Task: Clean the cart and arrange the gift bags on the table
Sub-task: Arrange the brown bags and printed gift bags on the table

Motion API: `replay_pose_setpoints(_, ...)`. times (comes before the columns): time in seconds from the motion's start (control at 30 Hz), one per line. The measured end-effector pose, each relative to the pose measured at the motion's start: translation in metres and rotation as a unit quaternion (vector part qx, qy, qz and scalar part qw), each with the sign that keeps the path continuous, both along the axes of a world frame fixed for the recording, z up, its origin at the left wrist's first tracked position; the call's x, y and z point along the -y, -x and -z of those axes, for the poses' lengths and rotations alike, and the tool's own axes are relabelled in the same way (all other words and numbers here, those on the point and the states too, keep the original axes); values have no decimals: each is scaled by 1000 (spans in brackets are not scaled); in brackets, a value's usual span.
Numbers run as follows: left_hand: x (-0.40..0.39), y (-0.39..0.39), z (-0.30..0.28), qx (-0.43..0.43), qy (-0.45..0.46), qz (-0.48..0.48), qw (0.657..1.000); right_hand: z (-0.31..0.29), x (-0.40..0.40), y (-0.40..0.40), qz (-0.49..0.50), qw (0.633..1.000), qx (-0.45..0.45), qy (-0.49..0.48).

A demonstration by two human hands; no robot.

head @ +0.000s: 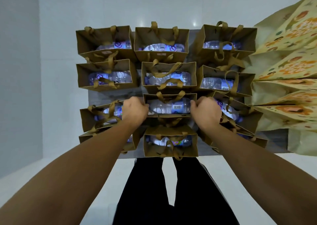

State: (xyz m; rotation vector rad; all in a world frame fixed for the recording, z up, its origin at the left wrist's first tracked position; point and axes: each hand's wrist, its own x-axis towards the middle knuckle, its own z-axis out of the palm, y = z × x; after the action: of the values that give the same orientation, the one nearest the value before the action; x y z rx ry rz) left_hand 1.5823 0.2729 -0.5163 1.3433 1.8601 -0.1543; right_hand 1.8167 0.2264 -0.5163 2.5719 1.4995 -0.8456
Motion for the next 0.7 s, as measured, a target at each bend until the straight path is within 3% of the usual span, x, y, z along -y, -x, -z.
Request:
replay_pose_setpoints(0.07, -6, -3, -6, -18, -50, 7, 999, -7, -11, -3, 5, 998, -8, -62)
replay_pose_setpoints(0.17, -22, -8, -10, -53, -193, 62, 978, -11, -39, -8, -82, 989, 7, -126)
replay_pose_setpoints(0.27, -42, -13, -3, -34, -269, 178, 946, -7, -70, -9, -190, 981, 22, -42)
replay_pose_setpoints(0.37, -59, -14, 10, -54, -220, 263, 938, -6, -91, -2, -274, 959, 58, 50)
replay_pose_setpoints(0.47, -71, -15, 14, -85, -171, 255, 948, -3, -97, -1, -302, 949, 82, 39)
replay_pose_setpoints(0.7, -83, -22, 11, -90, -168, 239, 952, -3, -103, -5, -272, 958, 91, 21)
